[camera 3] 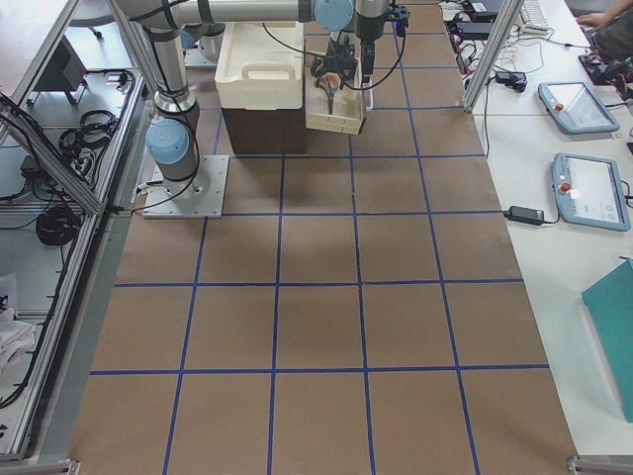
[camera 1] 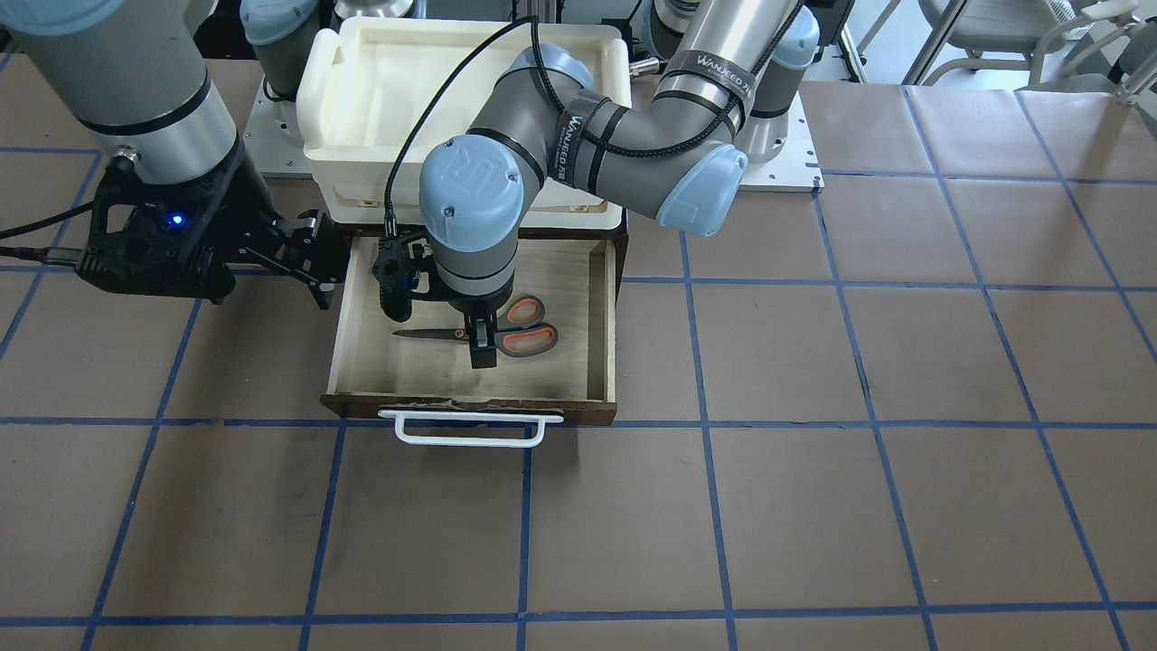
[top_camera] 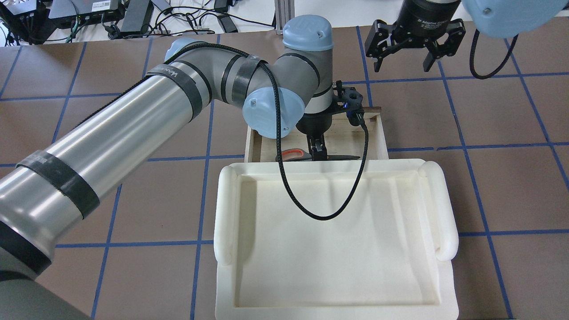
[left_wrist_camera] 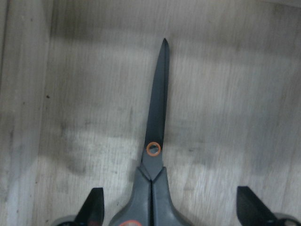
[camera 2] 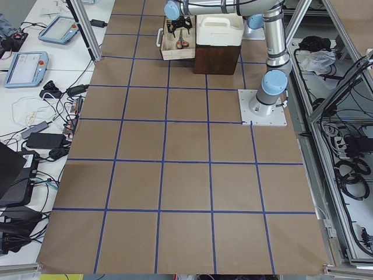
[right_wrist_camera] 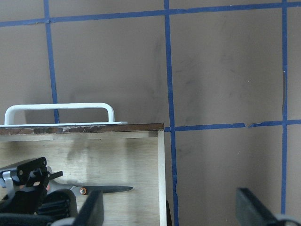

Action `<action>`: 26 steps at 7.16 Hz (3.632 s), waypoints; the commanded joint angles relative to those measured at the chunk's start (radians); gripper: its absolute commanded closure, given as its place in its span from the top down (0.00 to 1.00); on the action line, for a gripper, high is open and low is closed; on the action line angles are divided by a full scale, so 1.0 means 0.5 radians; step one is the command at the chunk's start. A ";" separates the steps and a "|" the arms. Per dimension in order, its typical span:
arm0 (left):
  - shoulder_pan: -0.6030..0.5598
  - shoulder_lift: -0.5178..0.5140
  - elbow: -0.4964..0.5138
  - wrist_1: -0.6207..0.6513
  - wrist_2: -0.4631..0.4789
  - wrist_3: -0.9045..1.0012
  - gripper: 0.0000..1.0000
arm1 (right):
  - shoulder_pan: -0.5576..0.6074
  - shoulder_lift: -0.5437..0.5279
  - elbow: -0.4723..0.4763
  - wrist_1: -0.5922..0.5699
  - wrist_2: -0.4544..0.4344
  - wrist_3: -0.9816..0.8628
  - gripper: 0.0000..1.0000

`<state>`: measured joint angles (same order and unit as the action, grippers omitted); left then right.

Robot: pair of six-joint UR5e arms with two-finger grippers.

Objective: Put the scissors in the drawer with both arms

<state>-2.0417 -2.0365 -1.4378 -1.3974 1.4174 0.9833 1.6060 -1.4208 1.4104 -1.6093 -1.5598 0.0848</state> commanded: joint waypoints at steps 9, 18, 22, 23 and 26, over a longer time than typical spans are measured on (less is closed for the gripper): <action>0.622 0.624 -0.017 -0.088 0.242 -1.825 1.00 | 0.006 -0.024 0.008 0.031 0.006 -0.019 1.00; 1.080 1.125 -0.322 -0.212 0.310 -1.890 1.00 | 0.006 -0.024 0.029 0.019 0.009 -0.022 1.00; 1.059 1.039 -0.208 -0.292 0.298 -2.013 1.00 | 0.006 -0.024 0.029 0.016 0.009 -0.022 1.00; 1.055 1.039 -0.211 -0.289 0.301 -2.010 1.00 | 0.006 -0.021 0.032 0.016 0.009 -0.019 1.00; 1.052 1.026 -0.208 -0.258 0.298 -1.835 1.00 | 0.006 -0.021 0.035 0.013 0.009 -0.022 1.00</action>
<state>-1.5148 -1.5211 -1.5422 -1.5299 1.5667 0.0359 1.6091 -1.4313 1.4278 -1.6018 -1.5565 0.0728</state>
